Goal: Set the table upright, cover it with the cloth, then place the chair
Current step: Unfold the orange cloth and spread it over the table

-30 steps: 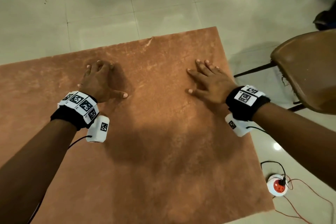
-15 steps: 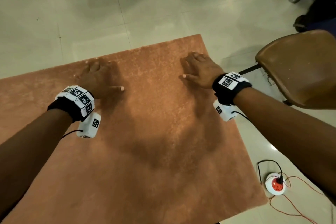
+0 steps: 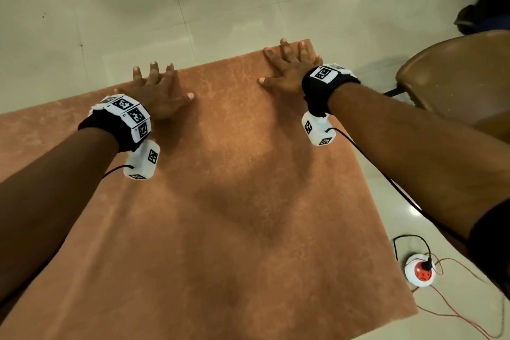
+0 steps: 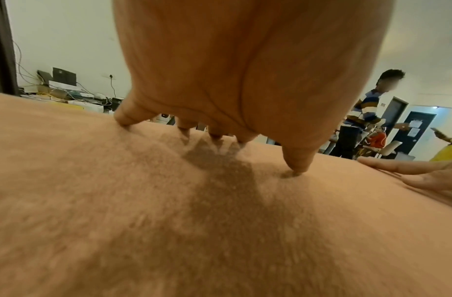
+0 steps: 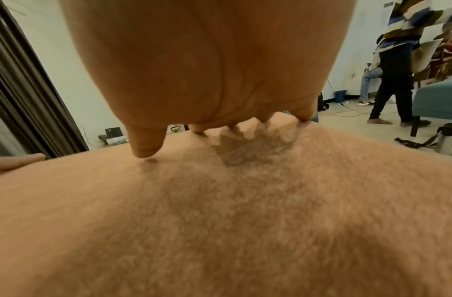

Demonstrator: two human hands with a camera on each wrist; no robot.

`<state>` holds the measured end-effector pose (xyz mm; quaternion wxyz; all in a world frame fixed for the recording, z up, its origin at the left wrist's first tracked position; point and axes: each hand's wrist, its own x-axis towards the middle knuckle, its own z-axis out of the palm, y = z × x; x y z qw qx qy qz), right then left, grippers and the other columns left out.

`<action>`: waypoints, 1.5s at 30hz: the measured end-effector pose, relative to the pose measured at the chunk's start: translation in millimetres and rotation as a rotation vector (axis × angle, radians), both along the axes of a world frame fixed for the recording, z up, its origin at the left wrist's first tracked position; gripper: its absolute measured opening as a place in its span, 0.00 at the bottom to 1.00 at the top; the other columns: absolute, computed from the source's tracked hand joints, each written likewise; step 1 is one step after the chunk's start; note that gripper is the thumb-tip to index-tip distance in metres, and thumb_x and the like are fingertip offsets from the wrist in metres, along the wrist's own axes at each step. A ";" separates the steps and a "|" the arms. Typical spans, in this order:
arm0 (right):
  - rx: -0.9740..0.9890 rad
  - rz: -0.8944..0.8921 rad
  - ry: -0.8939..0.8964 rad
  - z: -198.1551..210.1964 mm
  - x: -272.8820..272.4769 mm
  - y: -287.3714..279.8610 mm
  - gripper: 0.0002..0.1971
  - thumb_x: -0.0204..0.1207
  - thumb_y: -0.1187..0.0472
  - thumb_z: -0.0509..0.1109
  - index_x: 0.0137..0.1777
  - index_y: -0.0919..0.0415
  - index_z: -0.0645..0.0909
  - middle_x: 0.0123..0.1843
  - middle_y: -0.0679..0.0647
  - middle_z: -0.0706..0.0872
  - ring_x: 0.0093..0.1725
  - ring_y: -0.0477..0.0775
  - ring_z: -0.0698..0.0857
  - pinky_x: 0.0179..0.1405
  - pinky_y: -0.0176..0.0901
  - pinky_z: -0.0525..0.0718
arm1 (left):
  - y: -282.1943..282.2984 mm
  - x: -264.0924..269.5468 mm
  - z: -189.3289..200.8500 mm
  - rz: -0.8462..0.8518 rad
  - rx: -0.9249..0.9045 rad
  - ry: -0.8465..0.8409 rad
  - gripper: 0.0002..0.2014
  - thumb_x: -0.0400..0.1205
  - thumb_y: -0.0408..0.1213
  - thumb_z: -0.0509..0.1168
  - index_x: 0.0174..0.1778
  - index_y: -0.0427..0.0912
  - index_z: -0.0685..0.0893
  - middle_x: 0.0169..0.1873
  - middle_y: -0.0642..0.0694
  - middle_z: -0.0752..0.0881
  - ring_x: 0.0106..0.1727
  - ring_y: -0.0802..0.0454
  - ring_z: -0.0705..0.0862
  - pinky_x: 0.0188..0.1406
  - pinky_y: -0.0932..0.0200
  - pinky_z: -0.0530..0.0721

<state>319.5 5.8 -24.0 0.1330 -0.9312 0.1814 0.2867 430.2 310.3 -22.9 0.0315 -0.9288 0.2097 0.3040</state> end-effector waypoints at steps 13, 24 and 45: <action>-0.008 0.080 -0.183 -3.9 -321.2 64.5 0.39 0.78 0.26 0.47 0.88 0.35 0.43 0.91 0.50 0.41 0.90 0.59 0.44 0.83 0.70 0.56 | -36.3 -324.7 -7.7 -0.500 -0.256 -0.055 0.42 0.77 0.69 0.50 0.86 0.55 0.50 0.87 0.45 0.46 0.86 0.37 0.42 0.73 0.18 0.43; 0.295 -0.450 -0.245 -14.8 -529.6 60.2 0.44 0.75 0.24 0.55 0.88 0.37 0.47 0.82 0.55 0.71 0.74 0.60 0.75 0.71 0.58 0.77 | -67.1 -483.8 -1.7 -0.729 -0.163 0.070 0.47 0.74 0.70 0.59 0.86 0.54 0.52 0.87 0.43 0.46 0.86 0.37 0.40 0.73 0.19 0.41; 0.204 -0.498 -0.399 -14.4 -552.1 62.3 0.33 0.79 0.35 0.64 0.80 0.50 0.69 0.70 0.57 0.79 0.65 0.61 0.80 0.58 0.55 0.83 | -98.7 -512.2 0.6 -0.784 -0.106 -0.053 0.50 0.72 0.61 0.69 0.86 0.58 0.48 0.86 0.44 0.41 0.86 0.38 0.41 0.77 0.23 0.53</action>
